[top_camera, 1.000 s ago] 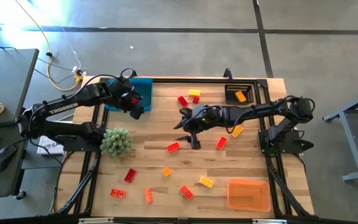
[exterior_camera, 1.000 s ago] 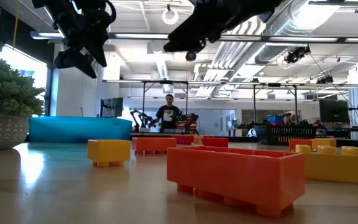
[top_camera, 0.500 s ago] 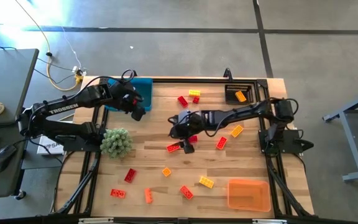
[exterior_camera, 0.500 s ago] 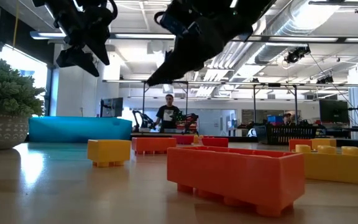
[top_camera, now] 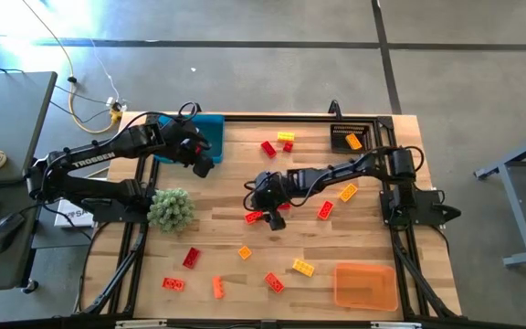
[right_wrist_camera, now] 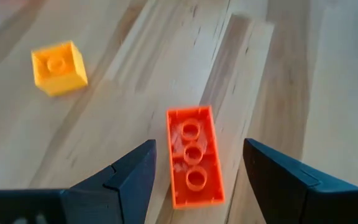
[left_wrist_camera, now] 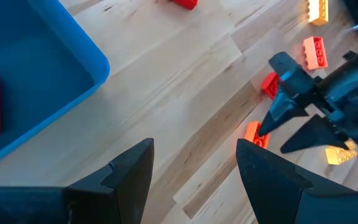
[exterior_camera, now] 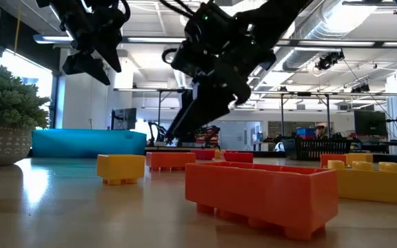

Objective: Sort & place blocks by color
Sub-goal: Put the orange game piece into the orange bin, then put the red game piece into the blue bin

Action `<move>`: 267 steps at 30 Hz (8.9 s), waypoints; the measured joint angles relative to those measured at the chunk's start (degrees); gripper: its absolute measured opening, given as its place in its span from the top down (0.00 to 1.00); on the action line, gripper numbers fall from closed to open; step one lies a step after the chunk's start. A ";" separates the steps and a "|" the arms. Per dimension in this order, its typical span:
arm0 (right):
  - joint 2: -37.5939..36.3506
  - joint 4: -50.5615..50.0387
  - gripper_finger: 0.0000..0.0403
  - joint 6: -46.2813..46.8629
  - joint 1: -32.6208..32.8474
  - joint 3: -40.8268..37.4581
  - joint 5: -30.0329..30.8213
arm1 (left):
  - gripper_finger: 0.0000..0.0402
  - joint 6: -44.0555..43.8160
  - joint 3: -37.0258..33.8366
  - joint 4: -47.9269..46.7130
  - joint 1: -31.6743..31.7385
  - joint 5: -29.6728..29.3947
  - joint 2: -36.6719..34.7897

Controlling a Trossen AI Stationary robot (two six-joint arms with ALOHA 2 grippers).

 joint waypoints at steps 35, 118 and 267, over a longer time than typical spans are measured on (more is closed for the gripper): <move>5.04 -1.72 0.72 15.72 2.78 1.48 7.34 | 0.46 5.49 0.00 0.26 0.00 0.04 0.00; 1.91 -83.57 0.72 118.23 62.17 30.02 20.84 | 0.46 -5.51 0.00 13.26 -10.90 3.43 0.00; -23.43 -54.38 0.57 84.72 22.35 12.81 22.53 | 0.70 19.31 -0.02 2.39 2.96 -20.81 11.62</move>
